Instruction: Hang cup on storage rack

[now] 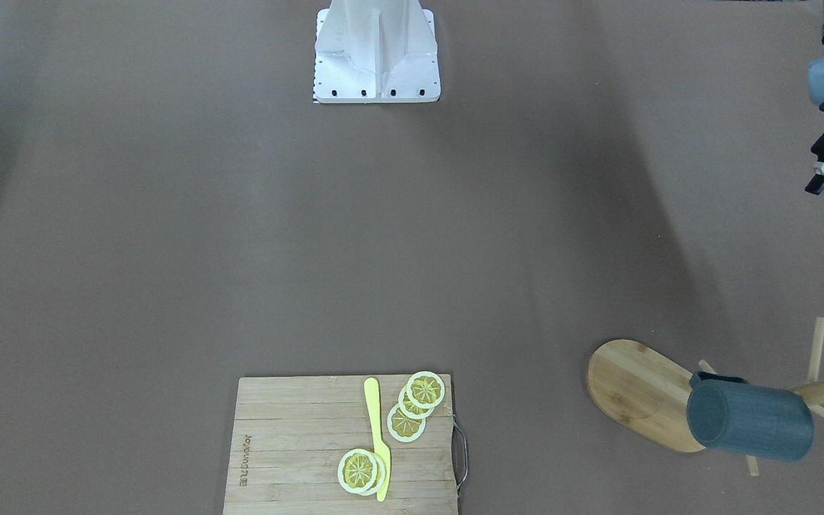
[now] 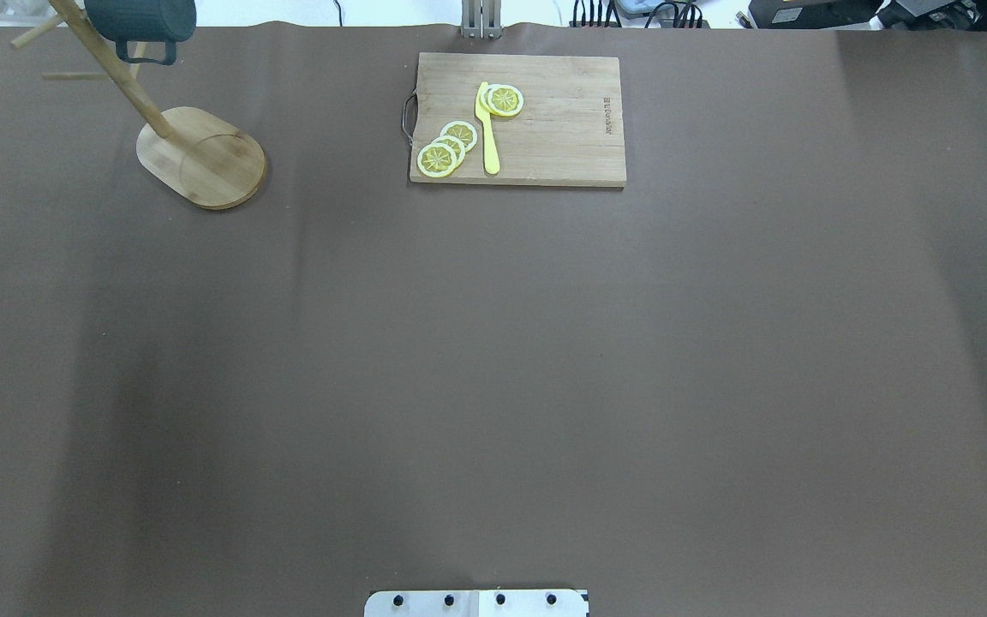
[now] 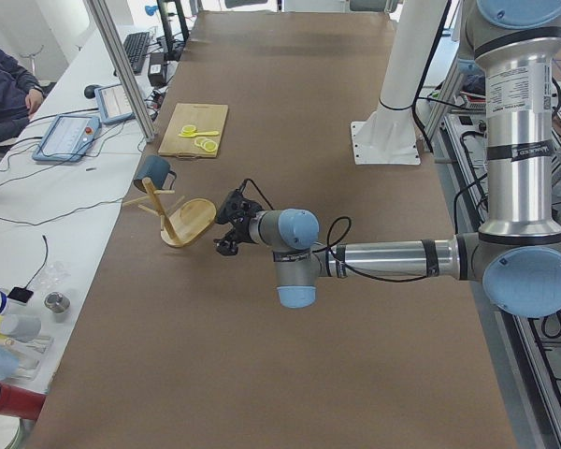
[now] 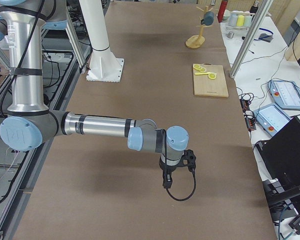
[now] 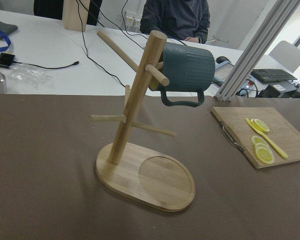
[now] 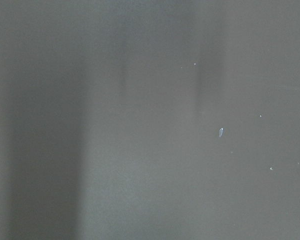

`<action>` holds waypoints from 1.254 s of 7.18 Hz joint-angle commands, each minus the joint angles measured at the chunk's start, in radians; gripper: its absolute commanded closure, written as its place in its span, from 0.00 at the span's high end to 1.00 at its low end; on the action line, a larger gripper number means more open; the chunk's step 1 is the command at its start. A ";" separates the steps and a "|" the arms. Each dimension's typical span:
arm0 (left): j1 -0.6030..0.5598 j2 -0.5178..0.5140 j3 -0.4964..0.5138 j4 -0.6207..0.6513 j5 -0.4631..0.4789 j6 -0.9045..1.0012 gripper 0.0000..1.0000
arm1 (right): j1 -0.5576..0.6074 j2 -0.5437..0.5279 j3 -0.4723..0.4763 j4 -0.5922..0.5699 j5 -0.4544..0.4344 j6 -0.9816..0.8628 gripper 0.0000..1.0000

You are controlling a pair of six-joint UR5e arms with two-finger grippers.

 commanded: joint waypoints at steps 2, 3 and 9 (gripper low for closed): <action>-0.124 0.007 -0.005 0.283 0.129 0.575 0.99 | 0.000 -0.002 0.000 0.002 0.001 0.000 1.00; -0.126 0.007 -0.003 0.340 0.207 0.662 0.99 | 0.000 -0.002 0.000 0.002 0.001 0.000 1.00; -0.137 -0.022 -0.011 0.813 0.086 0.763 0.99 | 0.000 -0.002 0.000 0.000 -0.002 0.000 1.00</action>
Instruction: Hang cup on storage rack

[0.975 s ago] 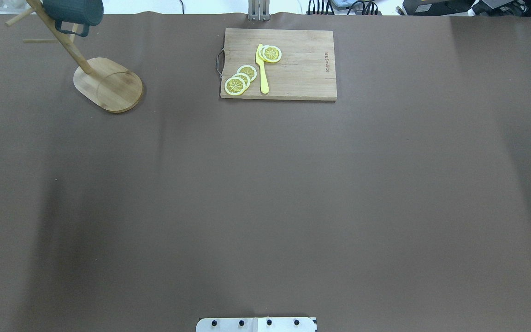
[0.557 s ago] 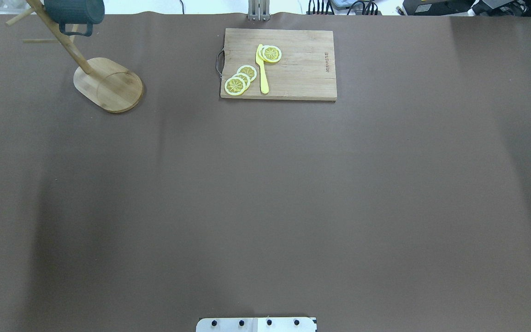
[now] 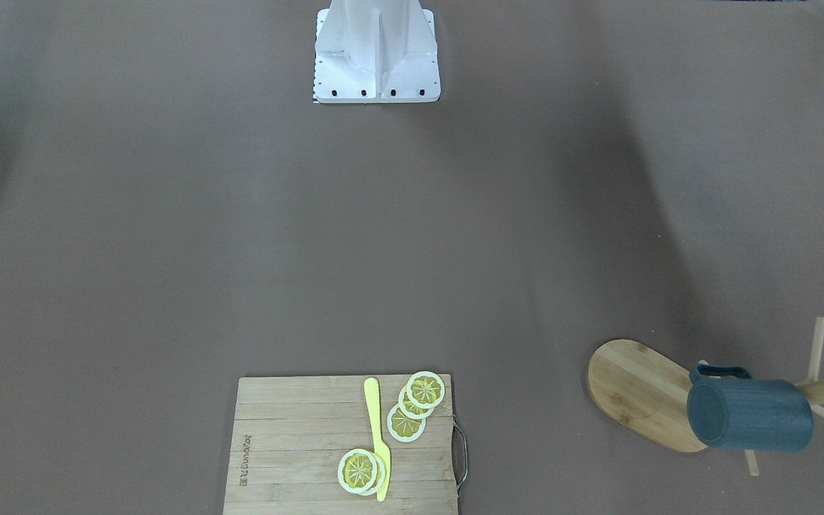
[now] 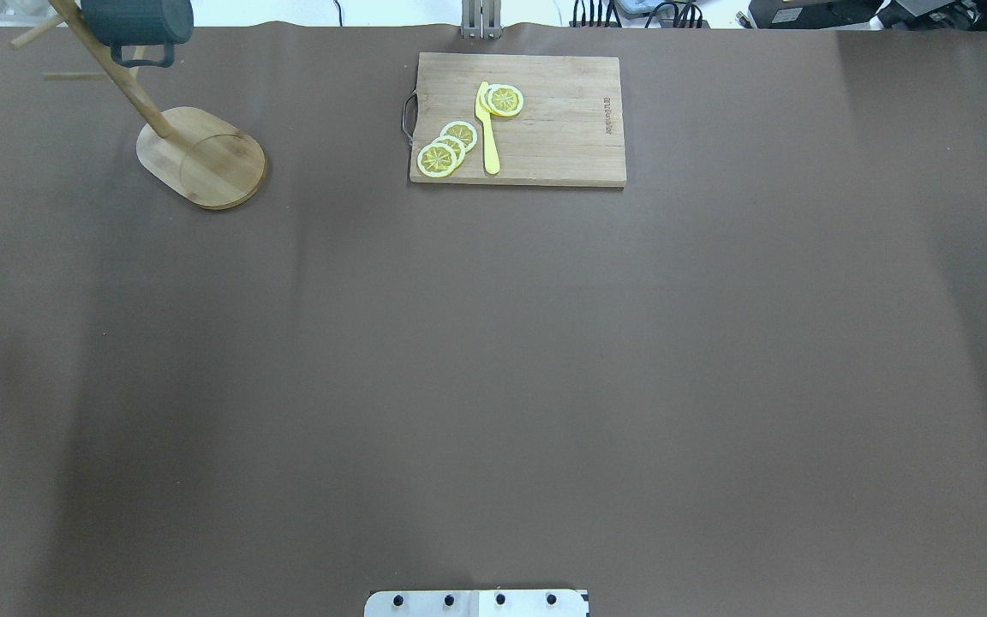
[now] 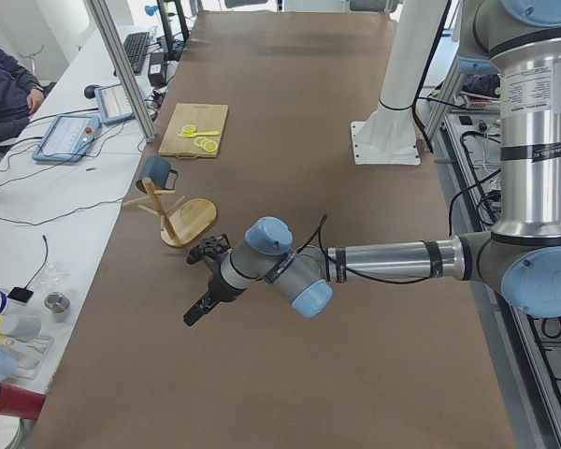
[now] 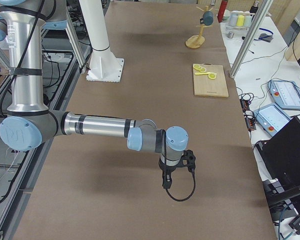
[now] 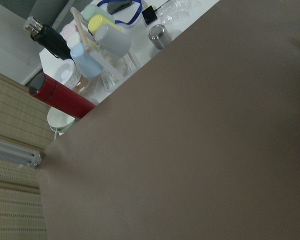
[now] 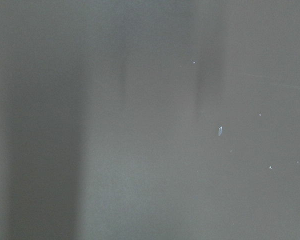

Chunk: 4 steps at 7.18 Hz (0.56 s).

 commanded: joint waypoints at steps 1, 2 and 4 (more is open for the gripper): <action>-0.019 -0.032 -0.003 0.218 -0.129 0.000 0.99 | 0.000 -0.002 0.000 -0.001 0.000 0.000 1.00; -0.024 -0.029 0.002 0.248 -0.134 0.003 0.99 | 0.000 -0.002 0.000 -0.001 0.000 0.000 1.00; -0.024 -0.029 0.001 0.357 -0.166 -0.005 0.99 | 0.000 -0.003 0.000 -0.001 0.000 0.000 1.00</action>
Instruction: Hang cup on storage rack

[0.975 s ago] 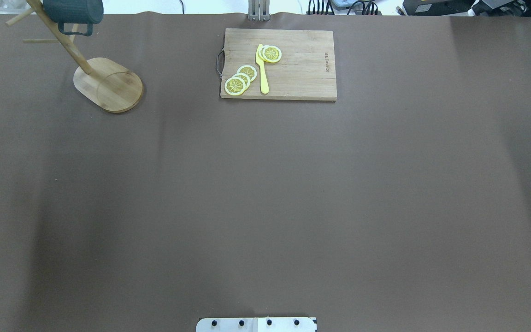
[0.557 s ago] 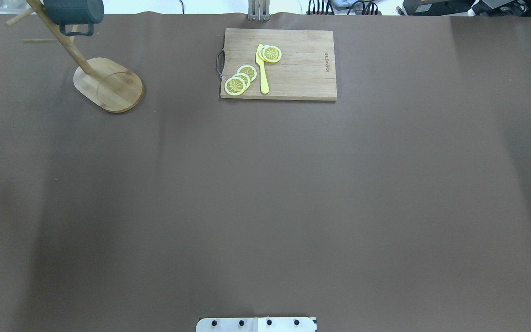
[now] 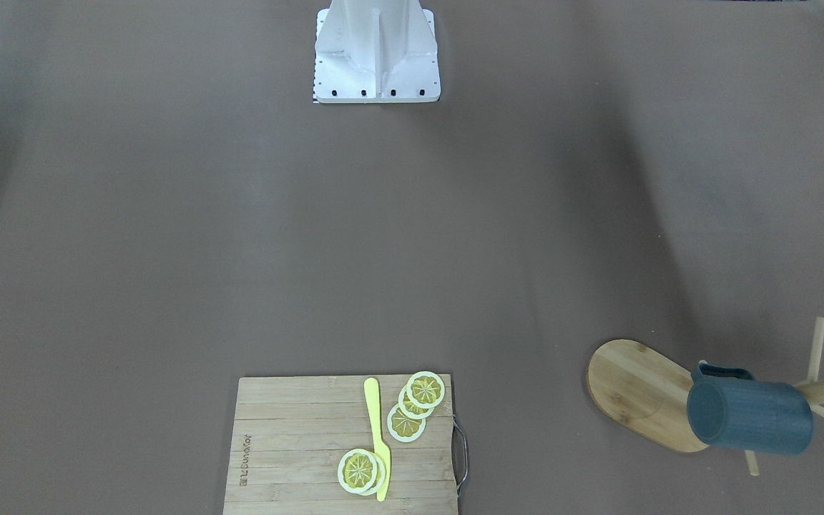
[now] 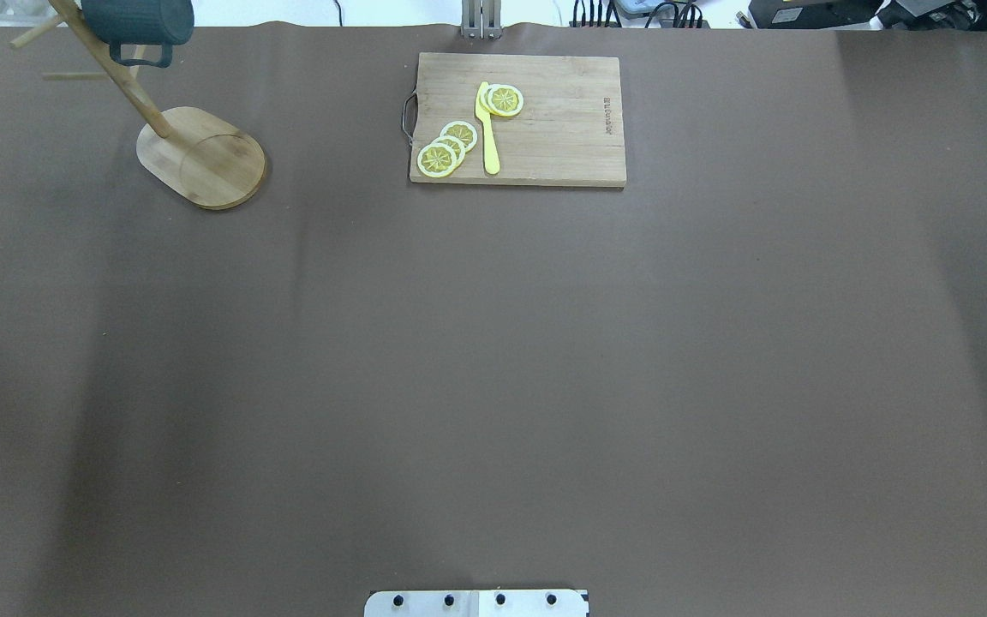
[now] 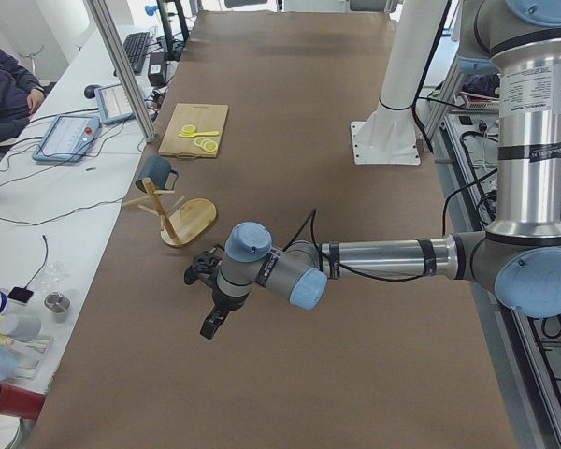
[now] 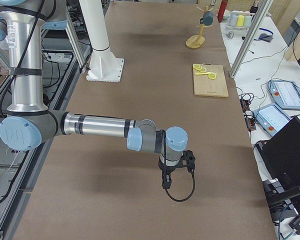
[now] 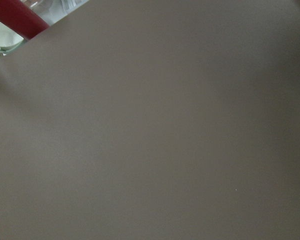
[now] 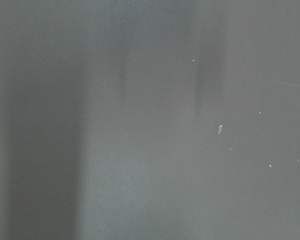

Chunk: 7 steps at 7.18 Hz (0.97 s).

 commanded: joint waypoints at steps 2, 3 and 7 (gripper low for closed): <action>-0.004 -0.047 -0.003 0.307 -0.113 -0.007 0.99 | 0.000 -0.002 0.000 0.000 0.000 0.000 1.00; -0.004 -0.080 -0.017 0.442 -0.115 -0.004 0.99 | 0.000 -0.002 0.000 0.000 0.000 0.000 1.00; -0.024 -0.040 -0.044 0.480 -0.201 -0.005 0.99 | 0.000 -0.004 0.000 0.000 0.000 0.000 1.00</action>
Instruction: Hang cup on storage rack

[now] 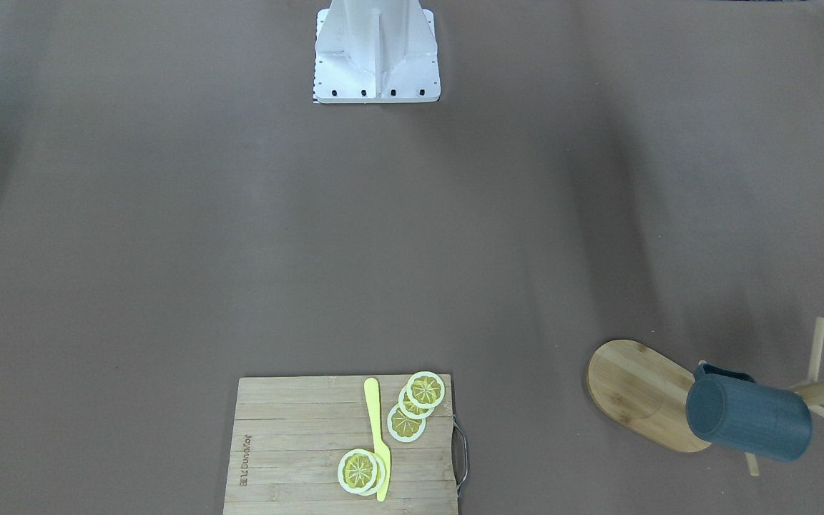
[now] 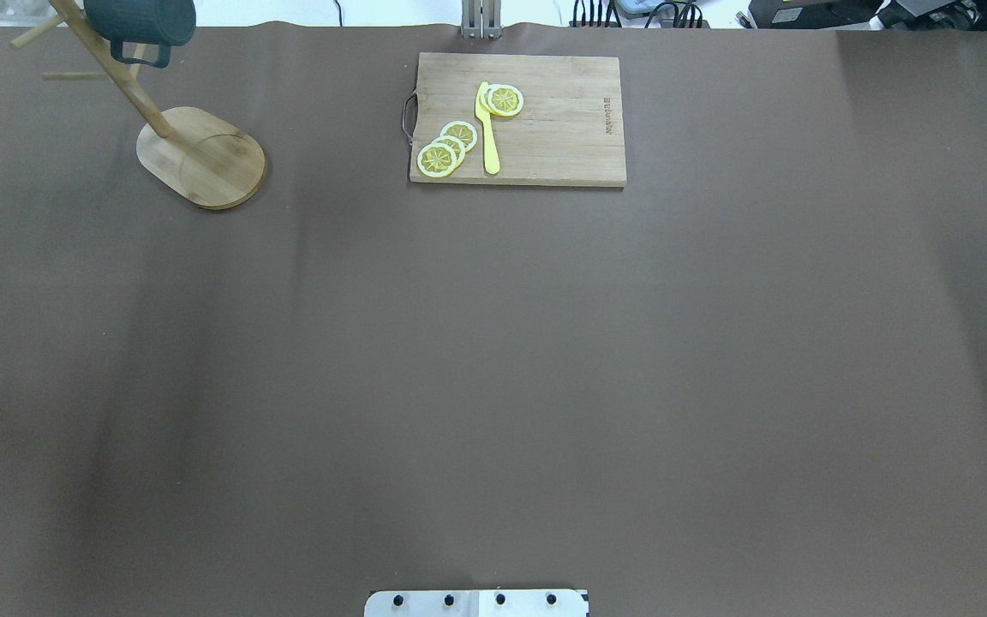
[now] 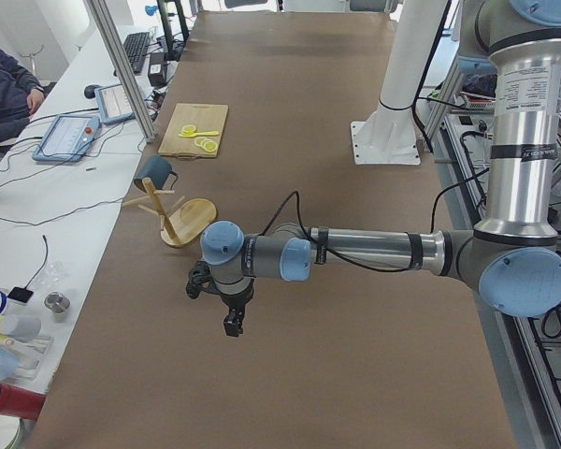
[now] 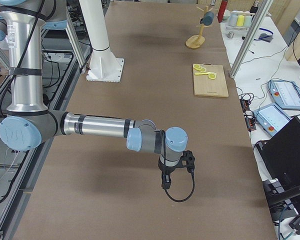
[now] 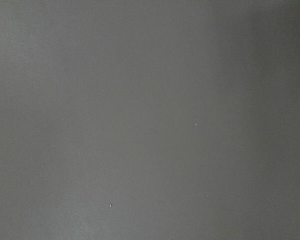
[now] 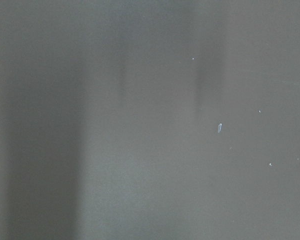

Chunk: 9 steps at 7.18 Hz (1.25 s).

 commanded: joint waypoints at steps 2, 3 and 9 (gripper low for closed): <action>-0.015 0.015 0.011 0.004 -0.010 -0.007 0.99 | 0.000 -0.004 0.000 0.000 0.002 0.002 1.00; -0.020 0.021 0.011 0.001 -0.010 -0.005 0.99 | 0.000 -0.004 0.002 0.000 0.003 0.002 1.00; -0.090 0.058 -0.062 -0.007 -0.008 0.006 0.99 | 0.000 -0.006 0.008 0.000 0.005 0.002 1.00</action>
